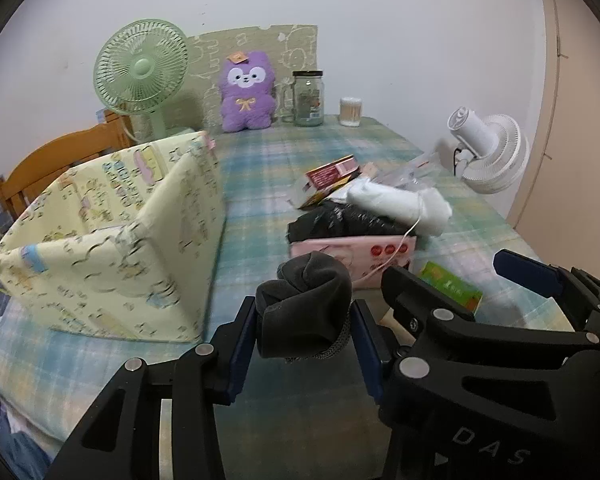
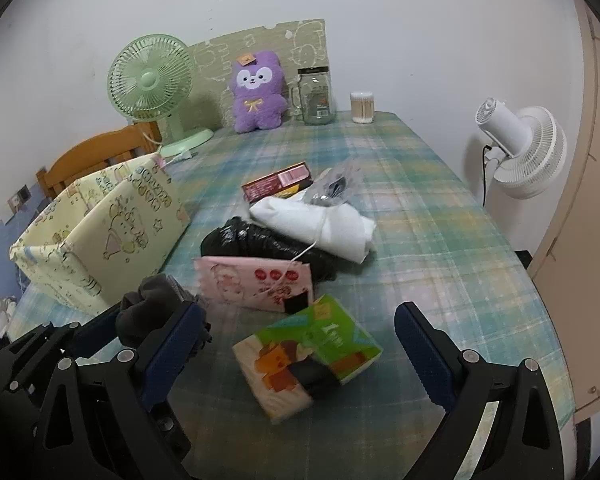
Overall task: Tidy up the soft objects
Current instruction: 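Close the left gripper on the dark grey sock and lift it, then grasp the green tissue pack with the right gripper while the left holds the sock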
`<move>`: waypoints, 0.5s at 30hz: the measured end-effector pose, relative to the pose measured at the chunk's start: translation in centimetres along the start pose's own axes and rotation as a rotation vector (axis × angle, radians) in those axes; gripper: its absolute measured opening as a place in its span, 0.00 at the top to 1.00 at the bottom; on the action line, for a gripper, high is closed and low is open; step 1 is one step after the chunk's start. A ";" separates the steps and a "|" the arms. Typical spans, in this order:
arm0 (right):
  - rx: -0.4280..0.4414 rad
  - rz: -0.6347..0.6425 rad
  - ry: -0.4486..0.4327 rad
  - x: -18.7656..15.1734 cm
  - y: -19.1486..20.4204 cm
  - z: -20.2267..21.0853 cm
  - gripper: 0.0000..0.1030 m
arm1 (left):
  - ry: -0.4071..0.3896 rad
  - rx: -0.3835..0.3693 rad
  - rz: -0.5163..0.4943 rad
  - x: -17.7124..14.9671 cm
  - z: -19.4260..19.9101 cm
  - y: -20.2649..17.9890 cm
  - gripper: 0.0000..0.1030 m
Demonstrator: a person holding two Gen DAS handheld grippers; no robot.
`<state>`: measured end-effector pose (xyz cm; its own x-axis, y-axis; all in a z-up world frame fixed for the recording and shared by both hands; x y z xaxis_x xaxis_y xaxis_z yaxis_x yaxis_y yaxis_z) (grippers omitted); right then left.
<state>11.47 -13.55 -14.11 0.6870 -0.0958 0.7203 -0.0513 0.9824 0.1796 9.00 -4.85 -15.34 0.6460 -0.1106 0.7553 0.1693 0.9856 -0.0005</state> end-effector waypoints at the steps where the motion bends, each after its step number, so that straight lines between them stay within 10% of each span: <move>1: 0.003 0.002 0.002 -0.1 0.1 0.1 0.04 | 0.004 0.009 -0.001 -0.1 0.2 0.2 0.54; 15: -0.013 -0.030 0.068 -0.7 -1.0 -2.3 0.05 | 0.018 0.058 -0.065 -0.3 -2.1 -0.4 0.51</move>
<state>12.70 -14.11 -16.32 0.7359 -0.1143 0.6674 -0.0210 0.9813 0.1912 10.30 -5.48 -16.98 0.6483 -0.1762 0.7407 0.1684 0.9819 0.0861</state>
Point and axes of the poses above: each gripper's, at about its wrist camera, not at the fingertips, and z roughly against the way its jaws point, y to its left, x to its top, the point moved 8 cm from there along -z, roughly the way its jaws point, and after that the axes turned 2 degrees about -z, right-handed, at the moved point
